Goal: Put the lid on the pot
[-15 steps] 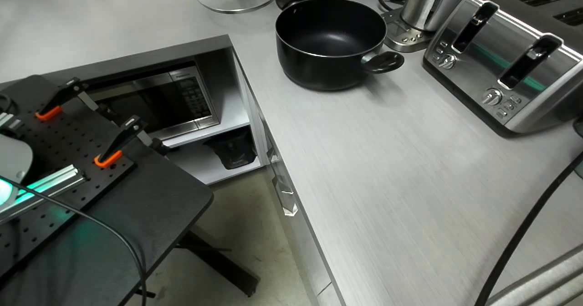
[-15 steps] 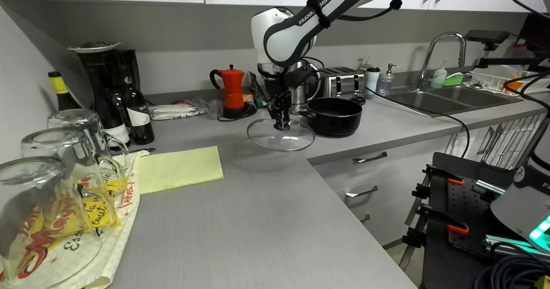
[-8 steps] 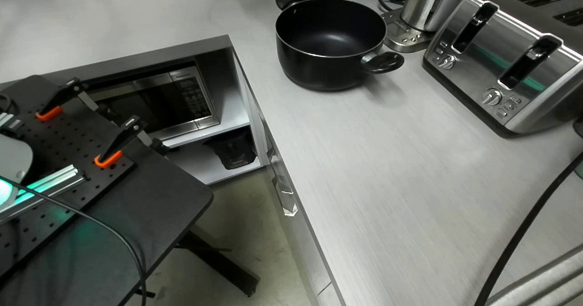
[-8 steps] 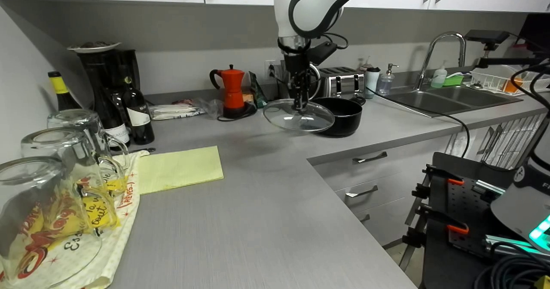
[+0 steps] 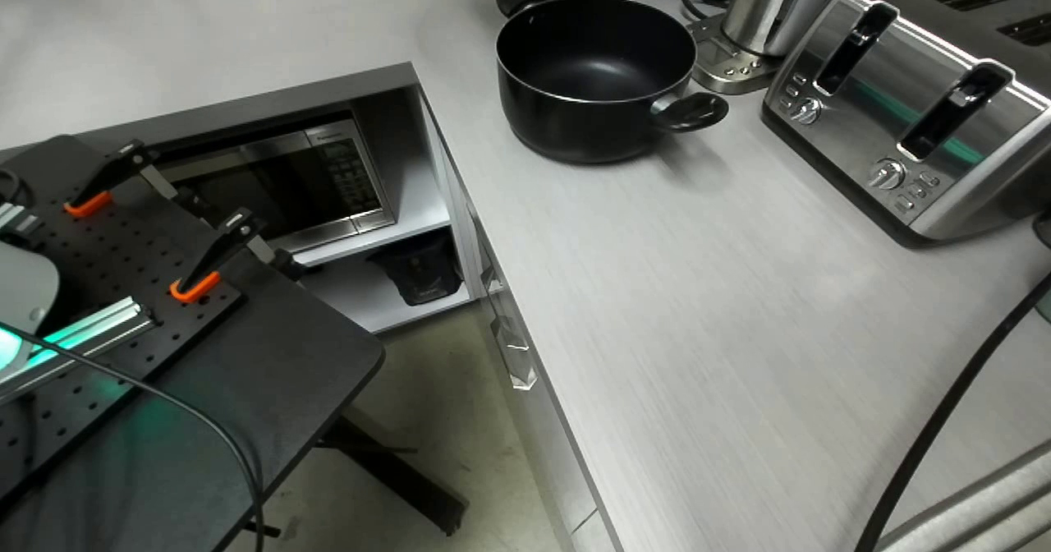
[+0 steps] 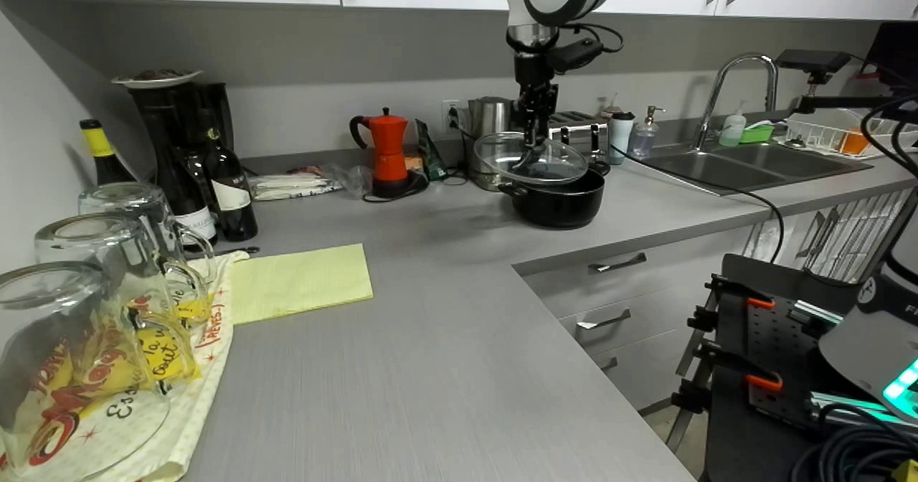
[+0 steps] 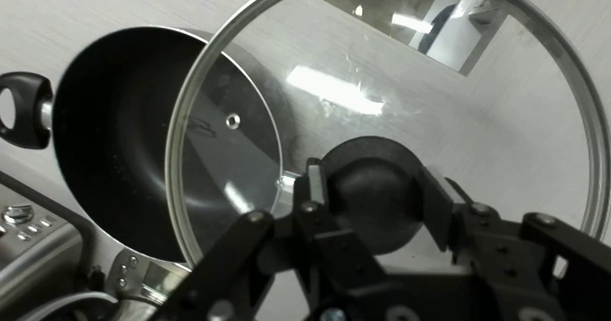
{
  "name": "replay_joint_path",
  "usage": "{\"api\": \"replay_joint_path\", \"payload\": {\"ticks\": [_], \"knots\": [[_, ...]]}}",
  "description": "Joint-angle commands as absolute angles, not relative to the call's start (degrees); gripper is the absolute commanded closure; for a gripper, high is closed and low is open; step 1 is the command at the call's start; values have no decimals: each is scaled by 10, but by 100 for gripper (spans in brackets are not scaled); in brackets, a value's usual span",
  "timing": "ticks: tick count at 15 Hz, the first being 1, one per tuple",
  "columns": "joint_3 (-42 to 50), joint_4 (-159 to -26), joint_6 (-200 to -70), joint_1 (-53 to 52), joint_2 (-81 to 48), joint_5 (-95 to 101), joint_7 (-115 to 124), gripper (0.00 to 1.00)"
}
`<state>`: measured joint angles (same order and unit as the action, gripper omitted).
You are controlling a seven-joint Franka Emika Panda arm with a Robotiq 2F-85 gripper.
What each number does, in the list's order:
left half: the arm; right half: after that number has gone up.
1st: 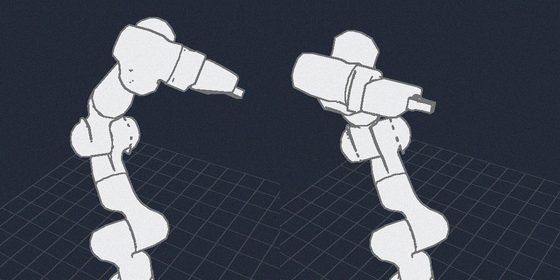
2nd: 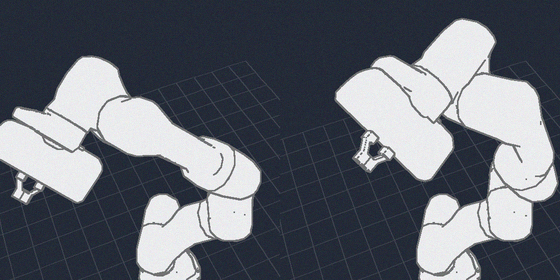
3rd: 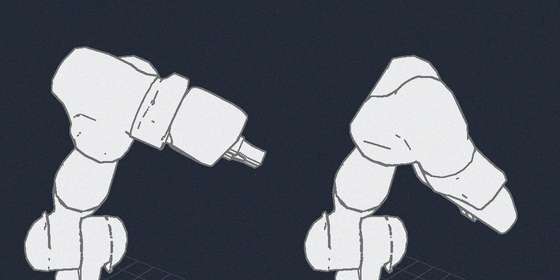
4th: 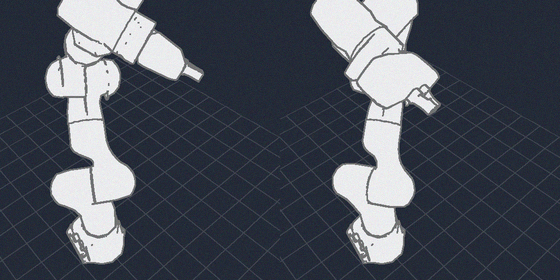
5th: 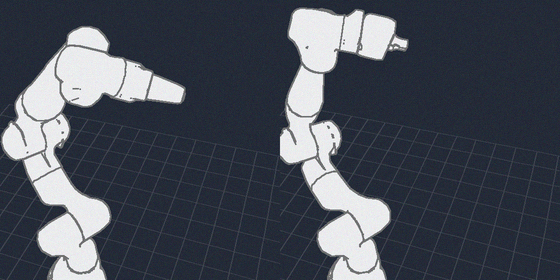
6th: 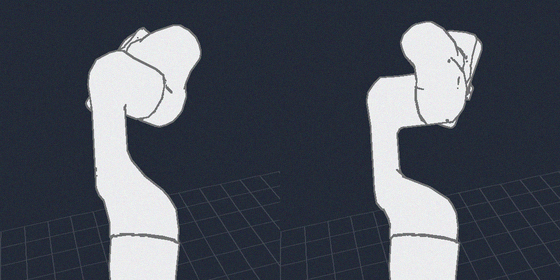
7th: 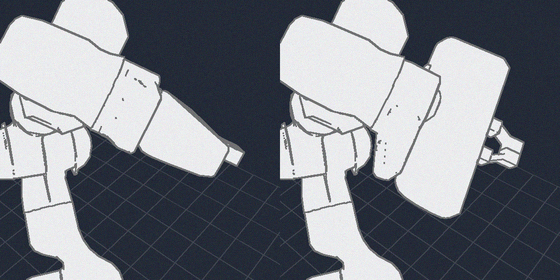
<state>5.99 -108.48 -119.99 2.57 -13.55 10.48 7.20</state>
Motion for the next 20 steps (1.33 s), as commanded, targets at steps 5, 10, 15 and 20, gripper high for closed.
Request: {"api": "replay_joint_path", "payload": {"ticks": [5, 10, 15, 20], "knots": [[85, -1025, -1133, 70, -169, 65, 97, 76], [100, -953, -1076, 102, -229, 16, 104, 76], [112, -877, -1036, 130, -290, -18, 129, 76], [119, -816, -1011, 148, -338, -34, 166, 76]]}}
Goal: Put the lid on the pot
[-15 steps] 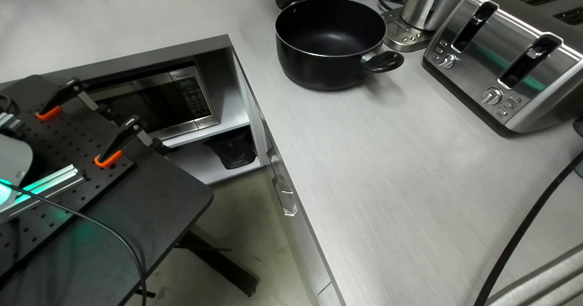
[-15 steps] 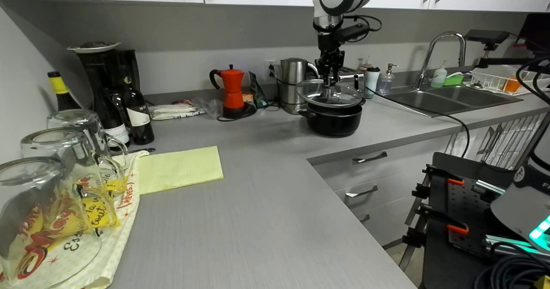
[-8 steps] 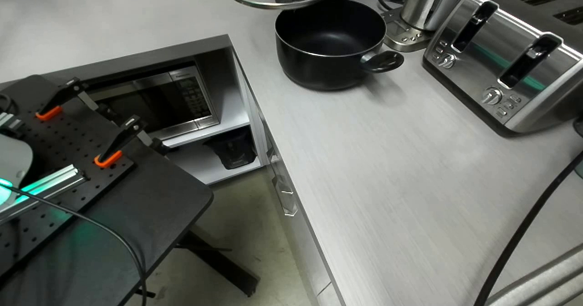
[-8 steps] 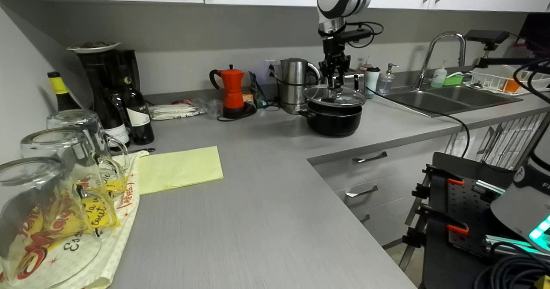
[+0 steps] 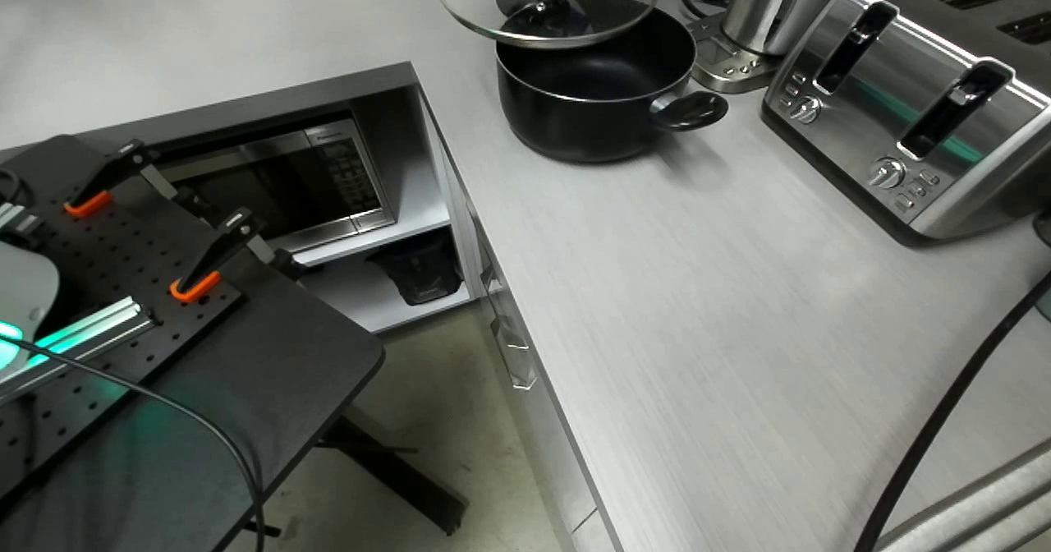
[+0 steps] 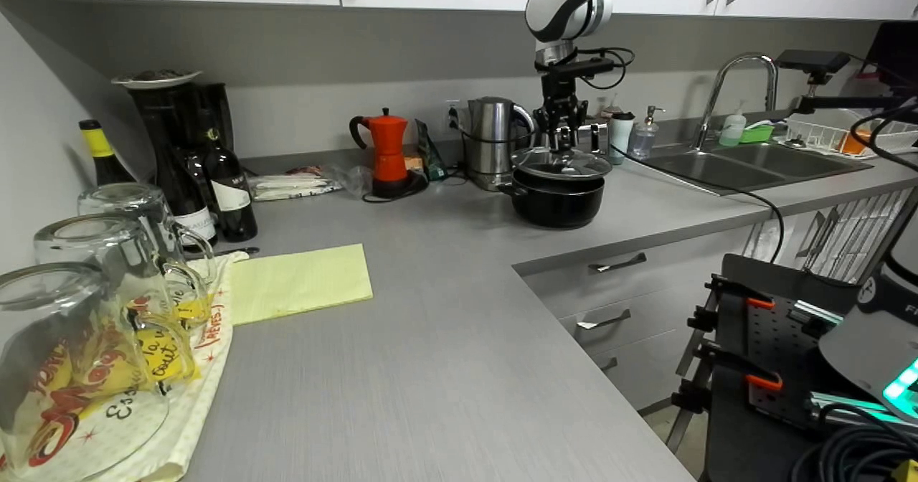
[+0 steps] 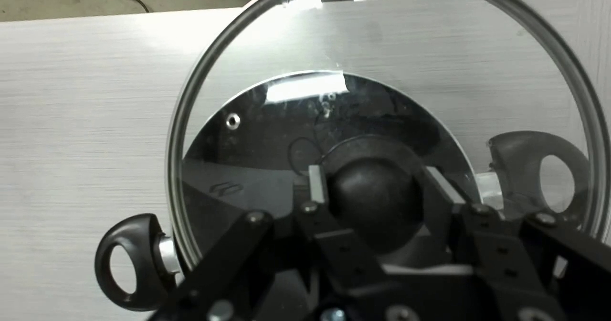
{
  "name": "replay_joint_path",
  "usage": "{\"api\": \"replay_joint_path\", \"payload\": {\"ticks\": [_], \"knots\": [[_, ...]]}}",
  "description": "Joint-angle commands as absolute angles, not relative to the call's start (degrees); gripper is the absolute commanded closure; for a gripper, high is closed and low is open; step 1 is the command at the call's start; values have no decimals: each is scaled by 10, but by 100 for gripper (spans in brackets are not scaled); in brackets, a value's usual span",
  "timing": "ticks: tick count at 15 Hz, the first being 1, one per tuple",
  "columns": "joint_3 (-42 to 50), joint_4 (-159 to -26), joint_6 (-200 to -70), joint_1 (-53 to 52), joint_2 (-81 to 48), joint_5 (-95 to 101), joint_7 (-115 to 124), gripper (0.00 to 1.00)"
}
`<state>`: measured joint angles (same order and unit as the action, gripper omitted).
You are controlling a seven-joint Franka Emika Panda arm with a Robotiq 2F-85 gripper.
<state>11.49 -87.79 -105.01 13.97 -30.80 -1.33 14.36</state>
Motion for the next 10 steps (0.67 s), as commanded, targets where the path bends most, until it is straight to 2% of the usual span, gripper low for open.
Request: {"api": "replay_joint_path", "payload": {"ticks": [1, 10], "knots": [[120, -805, -1007, 151, -347, -37, 172, 76], [126, -720, -972, 180, -409, -62, 217, 76]]}}
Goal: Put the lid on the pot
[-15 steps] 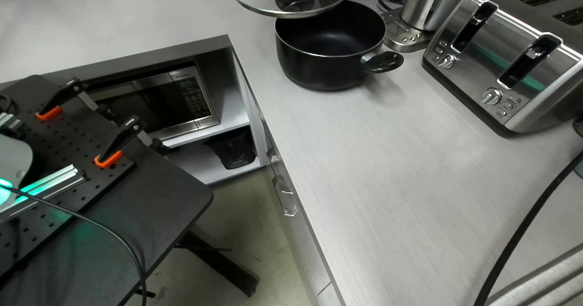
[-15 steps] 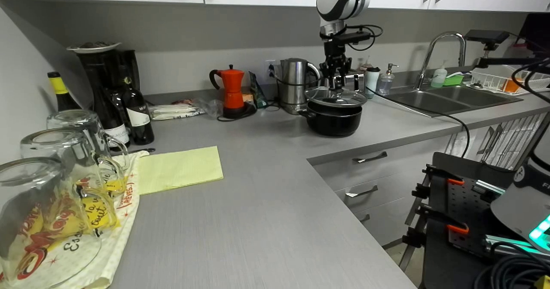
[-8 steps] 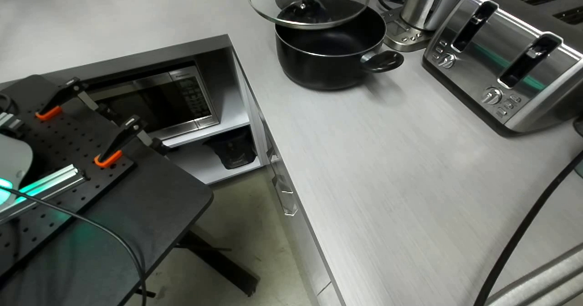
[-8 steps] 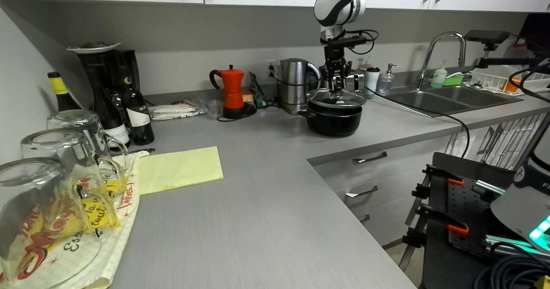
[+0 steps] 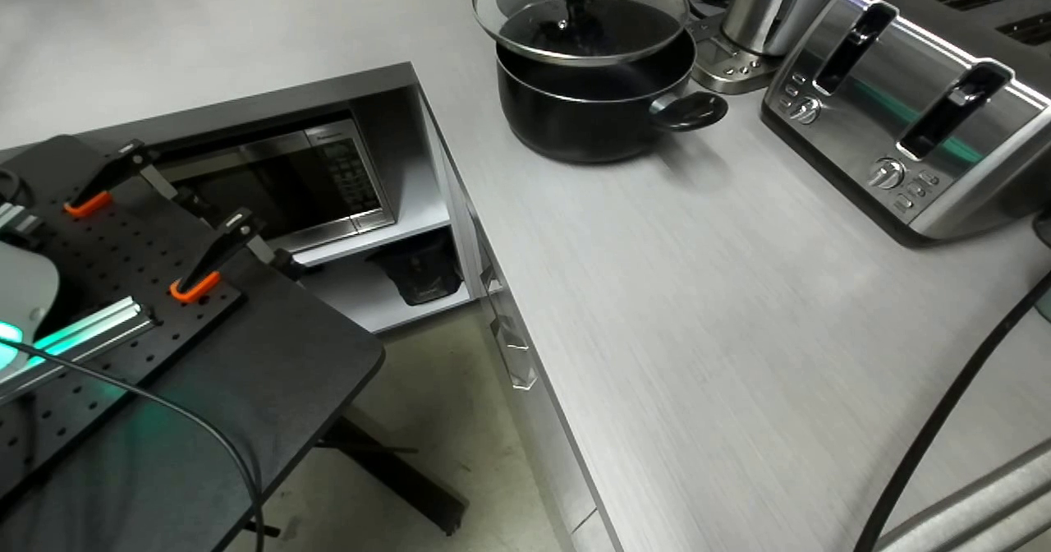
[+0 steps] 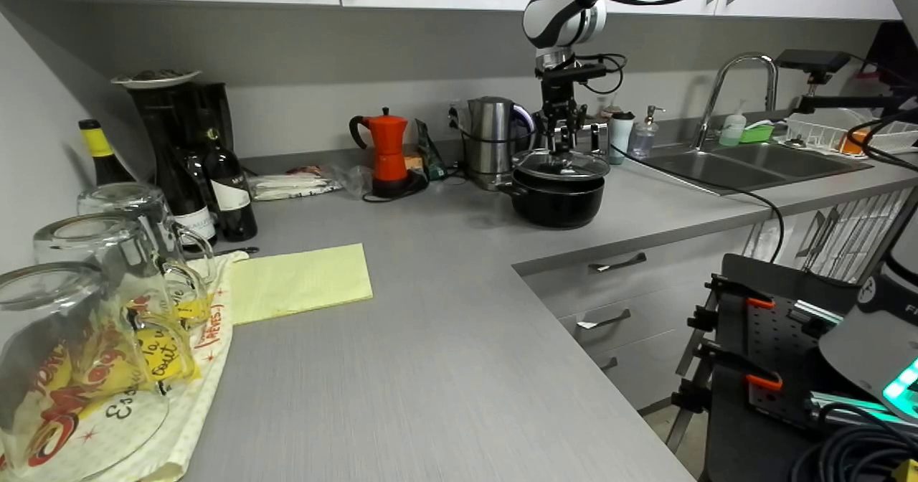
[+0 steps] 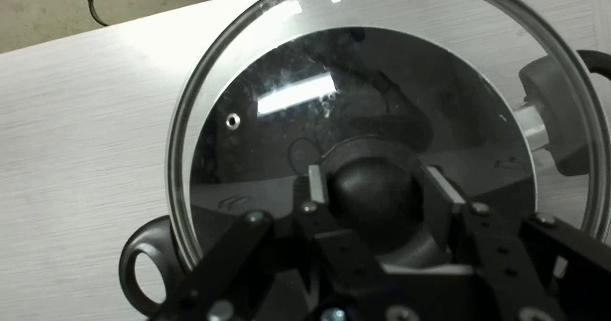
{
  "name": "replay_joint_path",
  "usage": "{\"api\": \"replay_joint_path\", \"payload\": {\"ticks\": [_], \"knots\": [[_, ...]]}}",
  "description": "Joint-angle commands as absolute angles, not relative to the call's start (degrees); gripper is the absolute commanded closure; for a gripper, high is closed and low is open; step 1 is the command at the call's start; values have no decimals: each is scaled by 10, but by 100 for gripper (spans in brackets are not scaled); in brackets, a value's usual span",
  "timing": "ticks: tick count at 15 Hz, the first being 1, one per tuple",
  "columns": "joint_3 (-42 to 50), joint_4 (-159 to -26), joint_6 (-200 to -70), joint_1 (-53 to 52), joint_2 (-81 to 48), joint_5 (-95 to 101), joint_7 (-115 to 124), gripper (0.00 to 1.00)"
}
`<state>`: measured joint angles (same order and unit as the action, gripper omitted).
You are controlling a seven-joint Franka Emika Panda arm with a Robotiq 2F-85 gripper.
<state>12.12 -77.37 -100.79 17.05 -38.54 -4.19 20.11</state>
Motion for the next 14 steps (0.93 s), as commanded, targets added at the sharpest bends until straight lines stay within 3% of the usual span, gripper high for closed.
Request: {"api": "replay_joint_path", "payload": {"ticks": [1, 14], "knots": [[126, -713, -970, 183, -414, -64, 220, 76], [127, -669, -986, 181, -459, -61, 252, 76]]}}
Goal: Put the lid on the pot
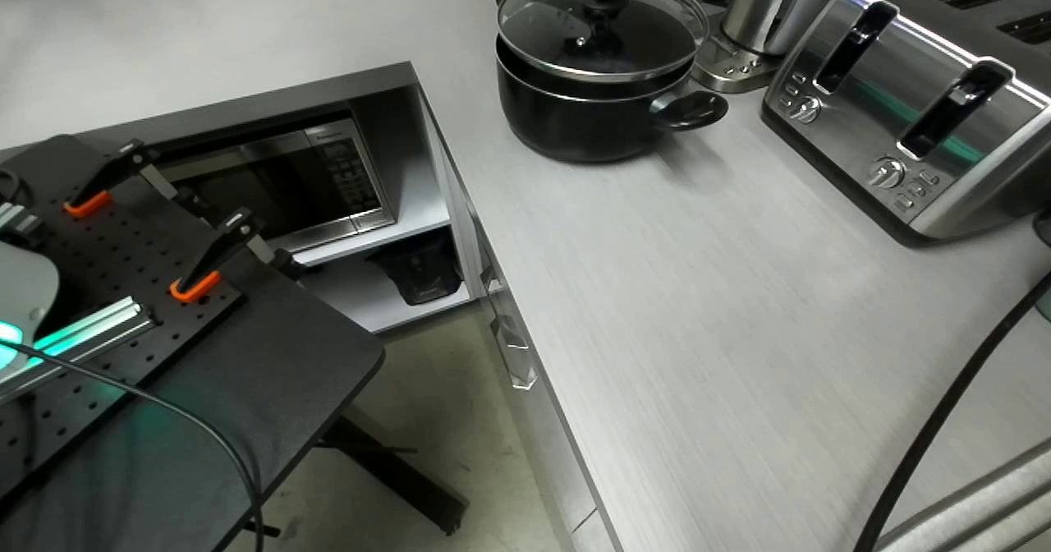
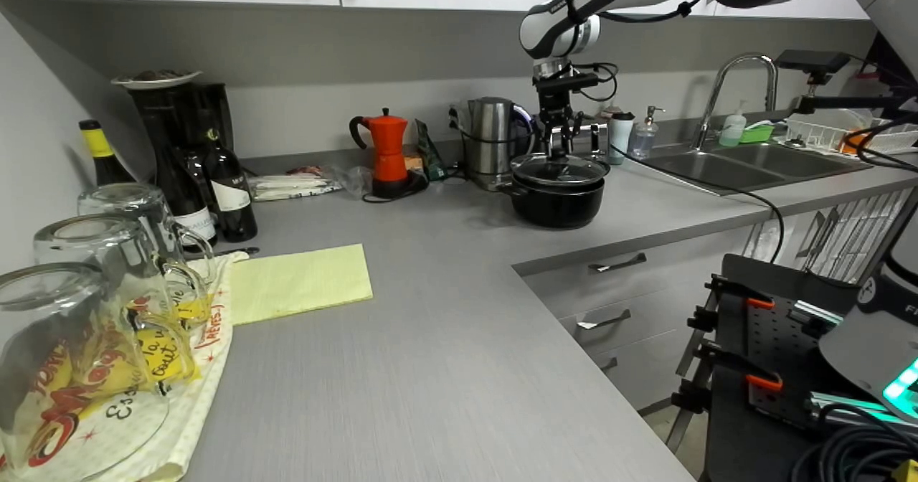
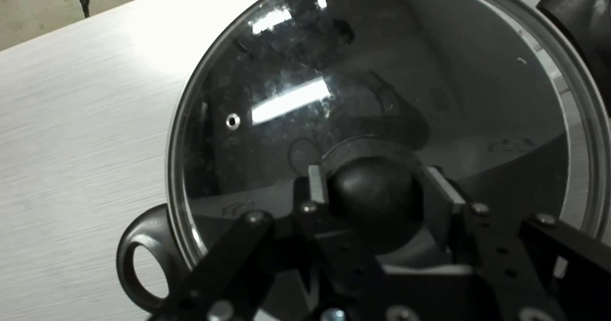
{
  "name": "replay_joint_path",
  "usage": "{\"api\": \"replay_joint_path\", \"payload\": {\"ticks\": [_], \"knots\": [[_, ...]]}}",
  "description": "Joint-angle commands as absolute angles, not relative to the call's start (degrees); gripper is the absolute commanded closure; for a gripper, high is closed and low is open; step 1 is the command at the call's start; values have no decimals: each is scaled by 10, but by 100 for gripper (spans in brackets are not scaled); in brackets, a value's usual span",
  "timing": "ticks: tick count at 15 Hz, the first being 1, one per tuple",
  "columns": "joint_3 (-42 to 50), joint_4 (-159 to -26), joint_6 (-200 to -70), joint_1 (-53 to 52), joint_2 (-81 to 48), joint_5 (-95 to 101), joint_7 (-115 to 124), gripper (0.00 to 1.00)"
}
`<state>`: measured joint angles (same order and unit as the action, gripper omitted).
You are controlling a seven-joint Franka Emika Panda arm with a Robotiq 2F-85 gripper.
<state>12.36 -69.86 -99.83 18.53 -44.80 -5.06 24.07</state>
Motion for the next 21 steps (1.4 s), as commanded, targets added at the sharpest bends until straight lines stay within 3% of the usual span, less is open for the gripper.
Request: {"api": "replay_joint_path", "payload": {"ticks": [1, 21], "knots": [[126, -668, -987, 181, -461, -61, 252, 76], [116, -761, -1067, 183, -417, -58, 240, 76]]}}
